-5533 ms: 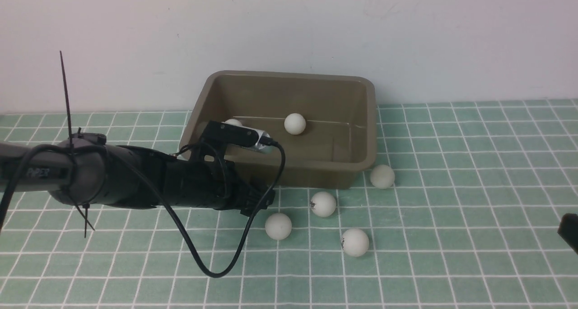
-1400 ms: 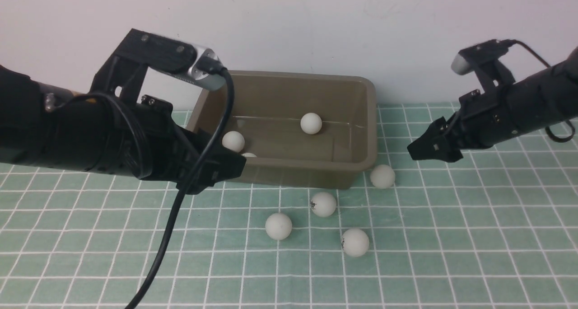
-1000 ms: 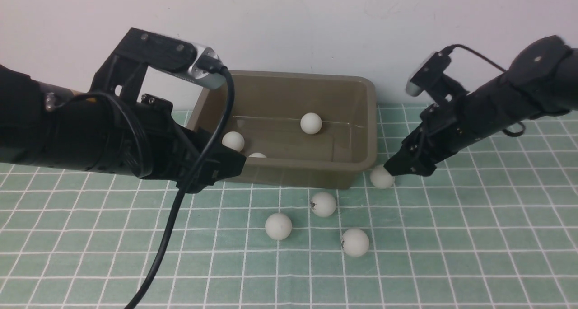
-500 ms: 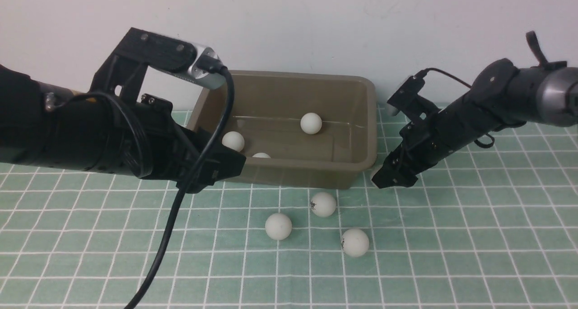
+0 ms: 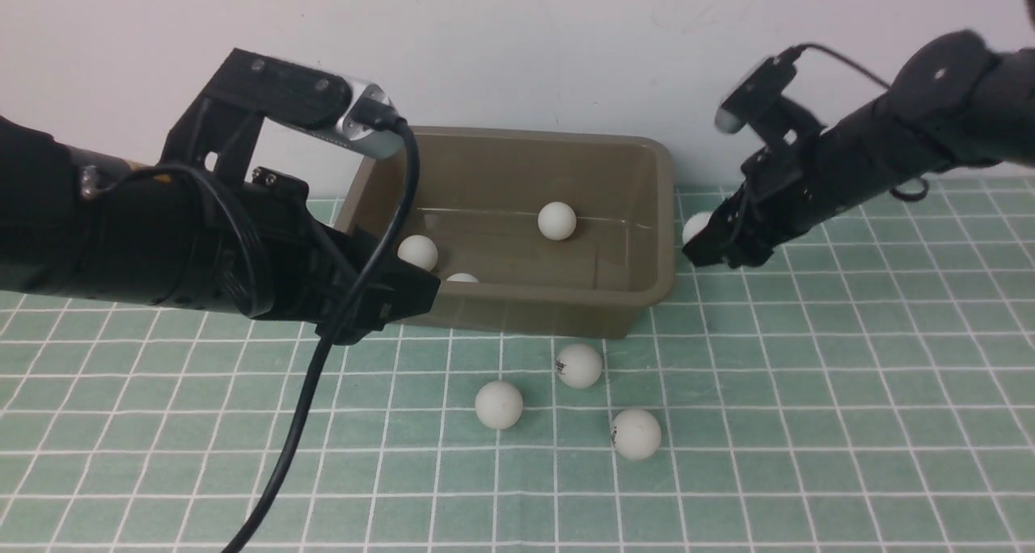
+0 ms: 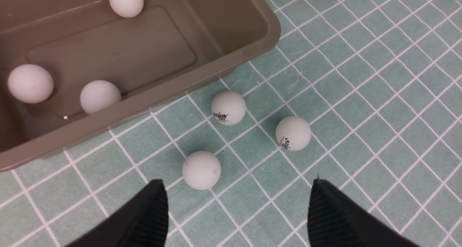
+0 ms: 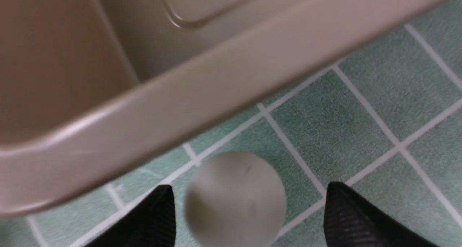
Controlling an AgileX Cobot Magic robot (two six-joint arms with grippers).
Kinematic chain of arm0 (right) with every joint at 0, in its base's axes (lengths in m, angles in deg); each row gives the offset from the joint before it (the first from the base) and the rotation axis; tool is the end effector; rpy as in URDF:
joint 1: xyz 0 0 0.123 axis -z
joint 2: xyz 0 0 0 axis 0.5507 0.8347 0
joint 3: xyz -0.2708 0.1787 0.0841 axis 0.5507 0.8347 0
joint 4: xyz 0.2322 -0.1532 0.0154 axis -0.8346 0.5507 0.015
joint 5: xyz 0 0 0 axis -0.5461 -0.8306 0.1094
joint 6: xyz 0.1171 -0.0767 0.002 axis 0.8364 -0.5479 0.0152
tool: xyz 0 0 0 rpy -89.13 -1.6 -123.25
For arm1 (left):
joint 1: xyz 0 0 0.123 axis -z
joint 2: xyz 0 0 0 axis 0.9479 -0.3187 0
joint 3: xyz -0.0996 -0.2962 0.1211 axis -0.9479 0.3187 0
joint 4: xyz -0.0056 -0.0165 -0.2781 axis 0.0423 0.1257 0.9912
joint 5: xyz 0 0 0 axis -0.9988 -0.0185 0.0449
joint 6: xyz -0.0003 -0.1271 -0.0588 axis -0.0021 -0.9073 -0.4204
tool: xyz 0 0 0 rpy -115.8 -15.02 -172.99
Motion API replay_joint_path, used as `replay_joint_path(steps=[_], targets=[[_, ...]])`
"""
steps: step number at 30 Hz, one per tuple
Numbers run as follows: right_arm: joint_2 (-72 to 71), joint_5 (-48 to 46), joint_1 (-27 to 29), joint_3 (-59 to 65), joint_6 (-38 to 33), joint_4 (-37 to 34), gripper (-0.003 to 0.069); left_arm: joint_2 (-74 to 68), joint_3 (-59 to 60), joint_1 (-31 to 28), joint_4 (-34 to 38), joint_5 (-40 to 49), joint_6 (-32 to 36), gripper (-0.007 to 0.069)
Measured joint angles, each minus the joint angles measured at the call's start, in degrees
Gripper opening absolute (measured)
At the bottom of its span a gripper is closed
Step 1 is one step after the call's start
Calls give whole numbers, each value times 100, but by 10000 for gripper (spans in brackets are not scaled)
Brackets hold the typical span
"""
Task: Put the table tennis balls in the box on the green coffee tablecloth.
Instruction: 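Reach for and grasp a ping pong ball on the table, then release the ping pong ball into the bin and lift the gripper away, then reach for and grasp a ping pong ball on the table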
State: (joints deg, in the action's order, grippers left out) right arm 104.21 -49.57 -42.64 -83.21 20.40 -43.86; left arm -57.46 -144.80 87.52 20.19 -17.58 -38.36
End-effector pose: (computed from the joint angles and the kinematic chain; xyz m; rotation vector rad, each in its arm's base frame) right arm 0.4665 0.1400 0.2202 -1.1436 2.2751 0.4395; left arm 0.2755 -0.1402 0.3338 0.6409 2.2251 -0.5941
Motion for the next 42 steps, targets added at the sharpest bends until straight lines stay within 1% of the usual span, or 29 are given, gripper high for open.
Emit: replay_joint_path(steps=[2, 5, 6, 7, 8, 11, 13, 17, 21, 22, 24, 27, 31, 33, 38, 40, 42], targets=[[-246, 0, 6, 0, 127, -222, 362, 0, 0, 0, 0, 0, 0, 468], [-349, 0, -13, 0, 96, -591, 362, 0, 0, 0, 0, 0, 0, 468], [-386, 0, -36, 0, 38, -921, 362, 0, 0, 0, 0, 0, 0, 468], [-391, -17, -86, 0, -136, -1399, 362, 0, 0, 0, 0, 0, 0, 468], [-379, -25, -113, 0, -193, -1592, 362, 0, 0, 0, 0, 0, 0, 468], [-249, -68, -276, 0, -701, -2246, 362, 0, 0, 0, 0, 0, 0, 468], [-106, -20, -351, 0, -913, -2384, 362, 0, 0, 0, 0, 0, 0, 468], [59, 170, -373, 0, -990, -2439, 367, 0, 0, 0, 0, 5, 0, 468], [82, 310, -373, 0, -1004, -2539, 459, 0, 0, 0, 0, 5, 0, 468], [27, 312, -360, 0, -1074, -2552, 534, 0, 0, 0, 0, 5, 0, 468], [-131, 306, -334, 0, -1104, -2351, 566, 0, 0, 0, 0, 5, 0, 468], [-613, 219, -141, 0, -916, -1765, 573, 0, 0, 0, 0, 30, 0, 468], [-1602, -153, 409, 0, 12, -741, 557, 0, 0, 0, 0, 36, 0, 468], [-1956, -342, 531, 0, 307, -402, 553, 0, 0, 0, 0, 36, 0, 468], [-2696, -753, 595, 0, 1087, 233, 550, 0, 0, 0, 0, 36, 0, 468], [-3184, -1018, 595, 0, 1679, 516, 549, 0, 0, 0, 0, 36, 6, 468], [-3504, -1209, 595, 12, 2020, 588, 549, 0, 0, 0, 0, 36, 18, 468]])
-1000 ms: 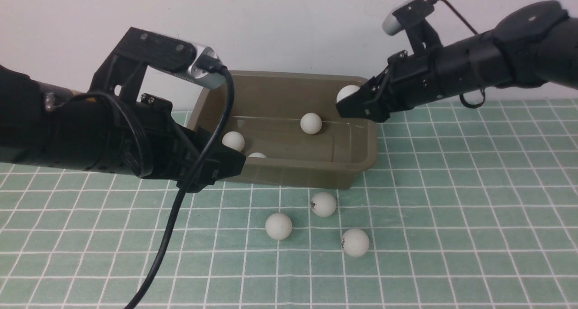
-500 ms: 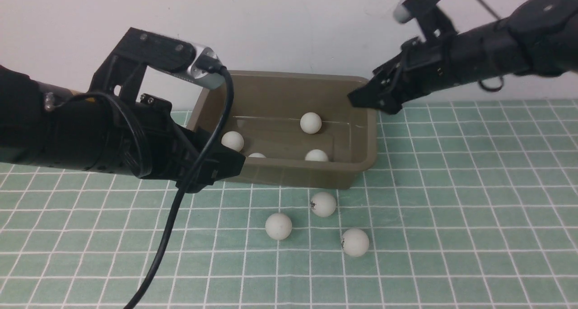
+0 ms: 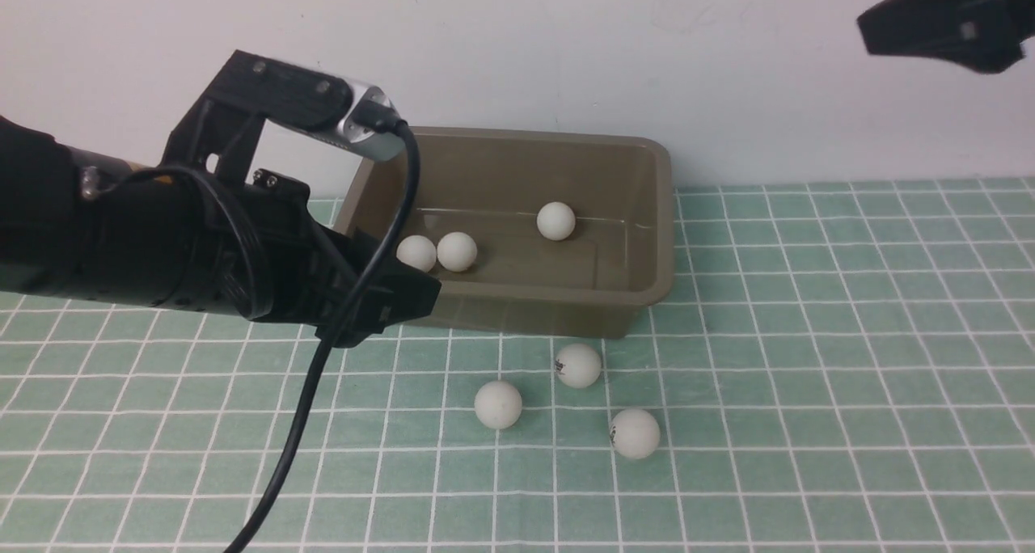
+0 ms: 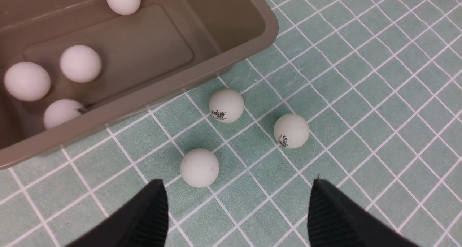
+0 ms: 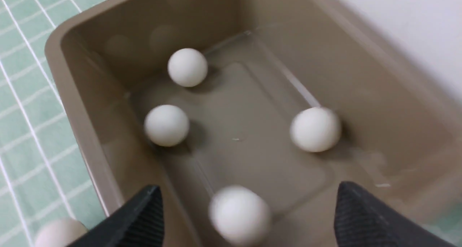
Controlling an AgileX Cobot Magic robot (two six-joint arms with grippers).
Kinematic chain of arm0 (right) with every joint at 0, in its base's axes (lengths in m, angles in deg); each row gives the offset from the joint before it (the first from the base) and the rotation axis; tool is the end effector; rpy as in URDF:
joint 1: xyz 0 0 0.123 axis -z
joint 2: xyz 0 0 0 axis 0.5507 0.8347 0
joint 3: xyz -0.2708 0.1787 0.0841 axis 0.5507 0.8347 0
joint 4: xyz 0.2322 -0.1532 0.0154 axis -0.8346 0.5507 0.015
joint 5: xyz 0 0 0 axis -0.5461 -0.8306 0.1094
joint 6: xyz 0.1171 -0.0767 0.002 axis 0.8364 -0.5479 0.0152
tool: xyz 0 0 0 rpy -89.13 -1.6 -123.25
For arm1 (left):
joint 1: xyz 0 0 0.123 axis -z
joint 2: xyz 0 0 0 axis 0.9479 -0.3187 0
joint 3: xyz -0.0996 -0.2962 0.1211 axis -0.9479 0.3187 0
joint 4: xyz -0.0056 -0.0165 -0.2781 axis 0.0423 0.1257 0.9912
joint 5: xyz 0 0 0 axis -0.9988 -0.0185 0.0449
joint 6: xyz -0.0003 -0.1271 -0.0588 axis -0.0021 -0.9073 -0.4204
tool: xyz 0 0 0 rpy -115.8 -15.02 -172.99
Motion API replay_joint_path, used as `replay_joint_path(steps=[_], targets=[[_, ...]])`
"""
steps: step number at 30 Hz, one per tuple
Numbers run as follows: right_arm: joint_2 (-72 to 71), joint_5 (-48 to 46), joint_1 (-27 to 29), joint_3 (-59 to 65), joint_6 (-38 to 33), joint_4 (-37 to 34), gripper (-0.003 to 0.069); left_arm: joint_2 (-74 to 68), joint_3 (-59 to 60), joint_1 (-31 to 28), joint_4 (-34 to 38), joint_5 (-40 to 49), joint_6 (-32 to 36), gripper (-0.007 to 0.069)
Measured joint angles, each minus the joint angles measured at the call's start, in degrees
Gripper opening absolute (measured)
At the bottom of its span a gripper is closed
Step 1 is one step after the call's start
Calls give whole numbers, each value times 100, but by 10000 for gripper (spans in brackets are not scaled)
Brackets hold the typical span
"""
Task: Put the table tennis balls in the box on the green coffee tablecloth.
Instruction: 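Reach for and grasp a ping pong ball on the table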
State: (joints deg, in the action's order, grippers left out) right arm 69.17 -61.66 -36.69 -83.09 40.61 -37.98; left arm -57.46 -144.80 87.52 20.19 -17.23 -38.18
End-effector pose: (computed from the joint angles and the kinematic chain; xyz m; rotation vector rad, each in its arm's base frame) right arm 0.3169 0.0820 0.4534 -0.8168 2.0837 0.3187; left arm 0.2747 -0.1404 0.3334 0.6483 2.2276 -0.5959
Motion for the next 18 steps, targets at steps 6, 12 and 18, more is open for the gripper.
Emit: replay_joint_path(steps=[6, 12, 18], targets=[[-879, -160, -240, 1195, 343, 5, 549, 0, 0, 0, 0, 0, 67, 468], [-1045, 1056, -1092, 3363, 422, -215, 549, -17, 0, 0, 2, 0, 78, 468], [-361, 2635, -2046, 4272, 439, -508, 549, -17, 0, 0, 15, 0, 82, 468]])
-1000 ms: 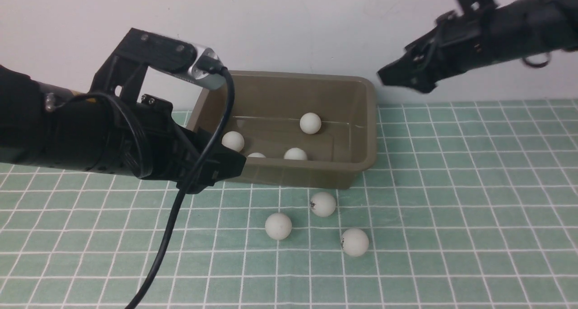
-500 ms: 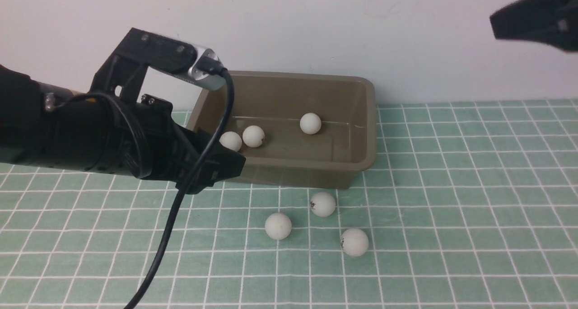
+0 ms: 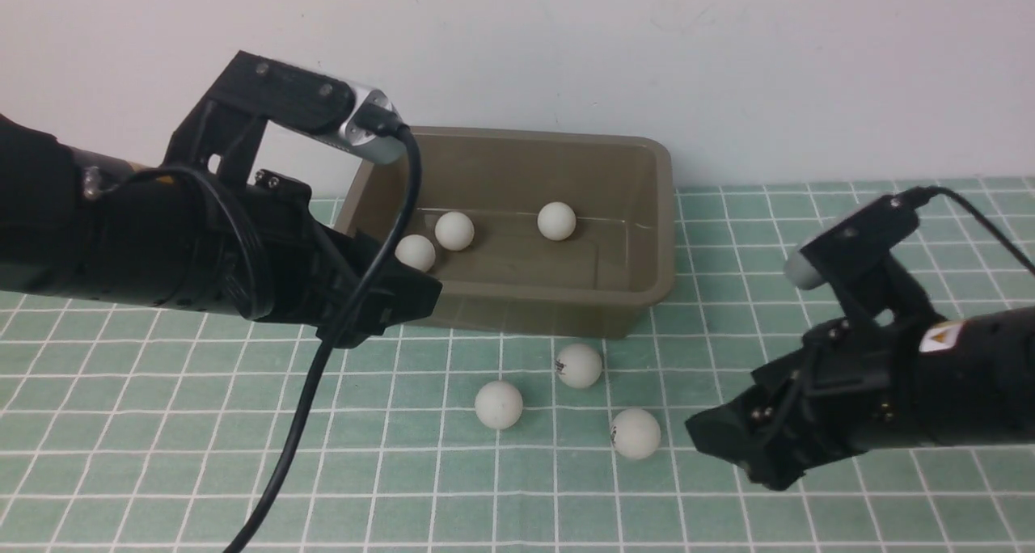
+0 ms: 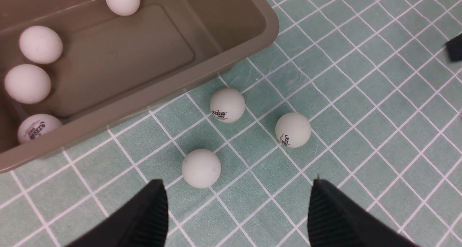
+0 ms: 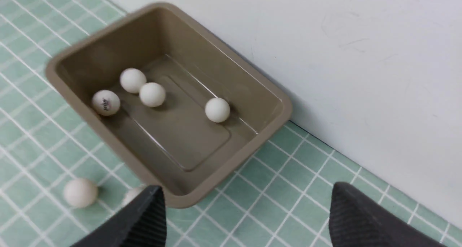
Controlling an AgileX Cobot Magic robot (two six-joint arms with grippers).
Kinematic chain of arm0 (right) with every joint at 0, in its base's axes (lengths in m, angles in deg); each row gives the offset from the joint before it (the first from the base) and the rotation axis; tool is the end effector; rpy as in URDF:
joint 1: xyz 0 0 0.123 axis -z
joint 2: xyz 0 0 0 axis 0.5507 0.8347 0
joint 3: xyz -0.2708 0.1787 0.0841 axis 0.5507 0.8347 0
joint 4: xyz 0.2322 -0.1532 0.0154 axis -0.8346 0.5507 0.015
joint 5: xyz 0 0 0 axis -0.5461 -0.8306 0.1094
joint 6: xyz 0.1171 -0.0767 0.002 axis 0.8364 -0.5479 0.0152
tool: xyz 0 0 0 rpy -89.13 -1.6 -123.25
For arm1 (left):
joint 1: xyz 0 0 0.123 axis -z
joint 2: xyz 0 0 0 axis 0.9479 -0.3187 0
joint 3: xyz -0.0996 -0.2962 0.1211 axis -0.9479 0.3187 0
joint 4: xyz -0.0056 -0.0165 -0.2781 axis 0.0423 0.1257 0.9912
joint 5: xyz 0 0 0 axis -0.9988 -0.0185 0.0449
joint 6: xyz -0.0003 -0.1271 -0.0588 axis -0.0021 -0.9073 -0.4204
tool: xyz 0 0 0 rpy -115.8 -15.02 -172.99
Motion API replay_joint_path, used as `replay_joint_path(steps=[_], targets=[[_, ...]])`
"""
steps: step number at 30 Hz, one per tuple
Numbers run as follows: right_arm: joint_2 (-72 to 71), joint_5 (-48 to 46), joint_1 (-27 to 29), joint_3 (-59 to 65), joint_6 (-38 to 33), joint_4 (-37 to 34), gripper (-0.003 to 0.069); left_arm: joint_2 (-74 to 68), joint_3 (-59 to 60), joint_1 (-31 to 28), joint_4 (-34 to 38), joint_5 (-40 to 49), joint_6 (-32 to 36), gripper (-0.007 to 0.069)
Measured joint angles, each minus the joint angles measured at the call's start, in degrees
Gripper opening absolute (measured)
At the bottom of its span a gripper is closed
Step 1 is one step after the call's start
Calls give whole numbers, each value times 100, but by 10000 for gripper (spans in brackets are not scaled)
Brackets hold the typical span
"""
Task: Put the table tennis balls in the box on the green coffee tablecloth.
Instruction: 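Reach for and grasp a ping pong ball on the table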
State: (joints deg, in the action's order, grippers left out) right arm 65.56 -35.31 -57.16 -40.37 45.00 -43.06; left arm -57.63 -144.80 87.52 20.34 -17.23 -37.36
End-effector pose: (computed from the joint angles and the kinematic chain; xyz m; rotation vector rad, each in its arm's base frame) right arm 0.2358 0.1545 0.2417 -0.8295 2.3770 0.5332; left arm 0.2753 -0.1407 0.3327 0.6617 2.2238 -0.5918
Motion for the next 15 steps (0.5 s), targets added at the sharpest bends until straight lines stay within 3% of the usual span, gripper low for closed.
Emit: replay_joint_path(steps=[5, 15], targets=[[828, 644, -295, -204, 0, -71, 549, 0, 0, 0, 0, 4, 0, 468], [2545, 672, -333, -1264, -122, -94, 549, 0, 0, 0, 0, 4, 0, 468]])
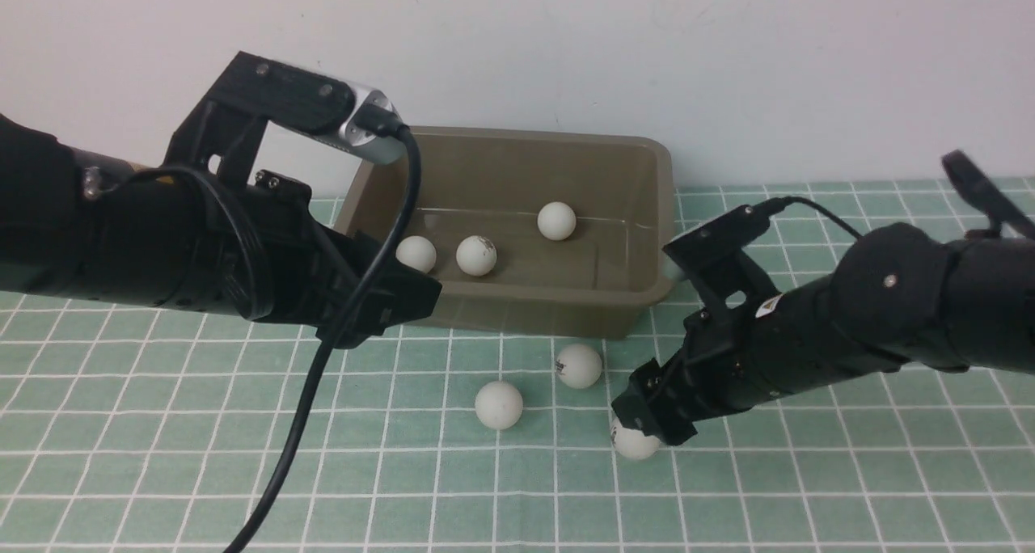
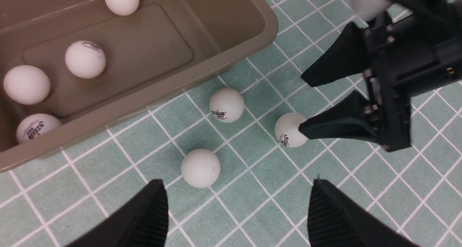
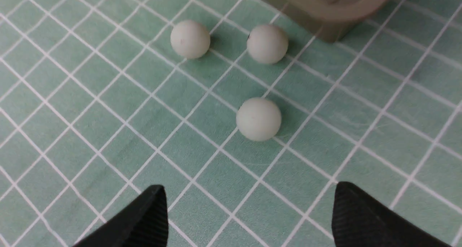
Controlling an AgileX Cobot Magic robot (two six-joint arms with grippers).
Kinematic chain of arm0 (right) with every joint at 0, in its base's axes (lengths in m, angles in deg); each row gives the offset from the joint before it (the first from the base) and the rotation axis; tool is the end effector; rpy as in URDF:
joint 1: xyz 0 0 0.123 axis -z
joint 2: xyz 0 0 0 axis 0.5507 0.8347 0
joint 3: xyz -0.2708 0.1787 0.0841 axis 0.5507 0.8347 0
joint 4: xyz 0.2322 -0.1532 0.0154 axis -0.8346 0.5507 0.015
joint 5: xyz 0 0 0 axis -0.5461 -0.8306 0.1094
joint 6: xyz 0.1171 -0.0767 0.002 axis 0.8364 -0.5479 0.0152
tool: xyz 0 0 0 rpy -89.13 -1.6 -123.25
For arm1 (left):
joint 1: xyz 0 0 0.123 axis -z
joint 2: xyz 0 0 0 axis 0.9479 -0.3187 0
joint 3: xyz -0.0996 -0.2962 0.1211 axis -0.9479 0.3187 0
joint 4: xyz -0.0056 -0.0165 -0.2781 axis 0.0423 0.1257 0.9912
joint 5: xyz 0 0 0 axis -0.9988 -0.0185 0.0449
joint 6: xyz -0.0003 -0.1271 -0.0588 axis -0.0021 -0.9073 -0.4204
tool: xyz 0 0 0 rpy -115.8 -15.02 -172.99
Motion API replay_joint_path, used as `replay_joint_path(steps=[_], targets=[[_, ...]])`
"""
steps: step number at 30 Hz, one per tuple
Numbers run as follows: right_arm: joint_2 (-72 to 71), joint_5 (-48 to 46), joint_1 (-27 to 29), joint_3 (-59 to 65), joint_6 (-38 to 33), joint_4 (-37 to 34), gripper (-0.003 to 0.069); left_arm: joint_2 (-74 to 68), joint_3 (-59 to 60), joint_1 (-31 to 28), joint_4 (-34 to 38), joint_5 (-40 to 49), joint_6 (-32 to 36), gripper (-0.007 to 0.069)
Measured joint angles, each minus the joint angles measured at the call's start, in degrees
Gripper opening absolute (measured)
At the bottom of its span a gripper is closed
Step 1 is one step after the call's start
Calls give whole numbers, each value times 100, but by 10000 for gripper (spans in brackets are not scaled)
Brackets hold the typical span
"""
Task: Put the table tennis balls in the box on the green coffee tablecloth.
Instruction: 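Reach for and grasp a ping pong ball on the table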
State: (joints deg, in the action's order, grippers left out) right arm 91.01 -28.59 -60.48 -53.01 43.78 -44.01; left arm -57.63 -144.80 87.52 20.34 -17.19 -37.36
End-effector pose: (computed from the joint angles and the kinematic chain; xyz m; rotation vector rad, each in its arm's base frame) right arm 0.3246 0.2094 0.1694 -0.8663 2.5011 0.4880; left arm 0.2752 -0.1408 0.3326 0.6622 2.2242 -0.5922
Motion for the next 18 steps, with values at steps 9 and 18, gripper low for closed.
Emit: replay_joint_path(steps=[9, 18], targets=[[797, -79, 0, -348, -132, -29, 496, 0, 0, 0, 0, 0, 0, 468], [393, -577, 109, -388, 45, 506, 356, 0, 0, 0, 0, 0, 0, 468]])
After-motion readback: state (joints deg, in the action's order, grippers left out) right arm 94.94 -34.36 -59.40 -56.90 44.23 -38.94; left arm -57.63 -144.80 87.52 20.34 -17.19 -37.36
